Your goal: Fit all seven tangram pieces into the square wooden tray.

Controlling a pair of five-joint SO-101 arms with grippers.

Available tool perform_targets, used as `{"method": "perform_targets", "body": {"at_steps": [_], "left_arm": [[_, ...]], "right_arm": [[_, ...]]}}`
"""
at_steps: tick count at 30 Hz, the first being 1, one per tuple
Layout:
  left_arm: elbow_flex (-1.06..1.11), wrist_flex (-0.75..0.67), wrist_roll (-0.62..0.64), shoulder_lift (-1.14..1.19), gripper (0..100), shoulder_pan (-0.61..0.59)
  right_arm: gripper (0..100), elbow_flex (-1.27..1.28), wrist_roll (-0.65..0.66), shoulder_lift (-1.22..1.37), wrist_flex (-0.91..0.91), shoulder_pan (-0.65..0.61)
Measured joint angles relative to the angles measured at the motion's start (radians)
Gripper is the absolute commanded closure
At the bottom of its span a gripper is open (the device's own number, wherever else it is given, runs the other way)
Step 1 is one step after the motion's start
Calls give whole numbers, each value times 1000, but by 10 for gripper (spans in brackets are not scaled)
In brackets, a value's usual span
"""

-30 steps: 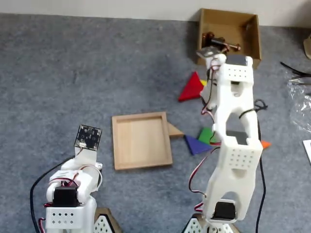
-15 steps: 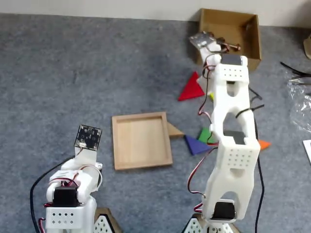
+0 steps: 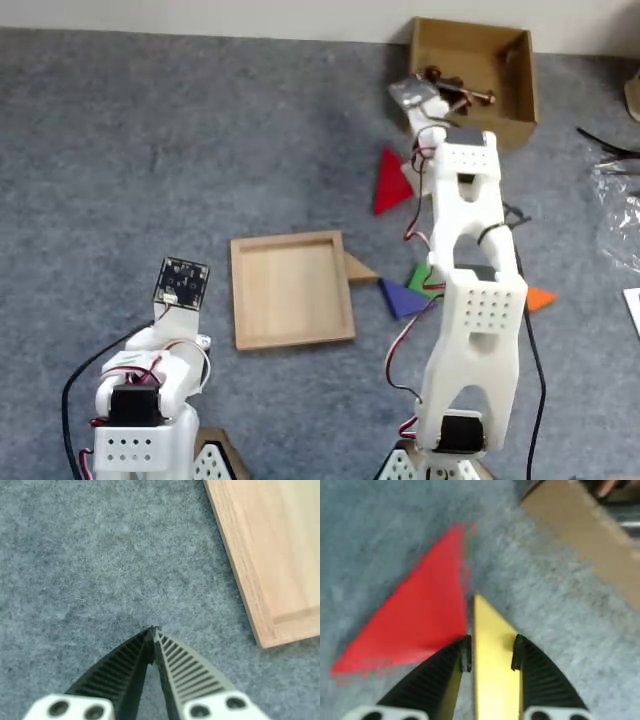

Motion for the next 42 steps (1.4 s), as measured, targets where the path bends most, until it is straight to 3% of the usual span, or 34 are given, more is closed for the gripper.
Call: {"method": "perform_targets", "body": {"at_steps": [6, 15, 34, 42], "left_arm": [[0, 0, 0, 0, 995, 0], [0, 0, 0, 0, 995, 0], [0, 0, 0, 0, 995, 0], [0, 0, 0, 0, 995, 0]], "right_arm": [[868, 0, -164, 14, -132, 32], [868, 0, -183, 14, -183, 41], [868, 69, -193, 6, -95, 71], [868, 57, -193, -3, 43, 114]]}}
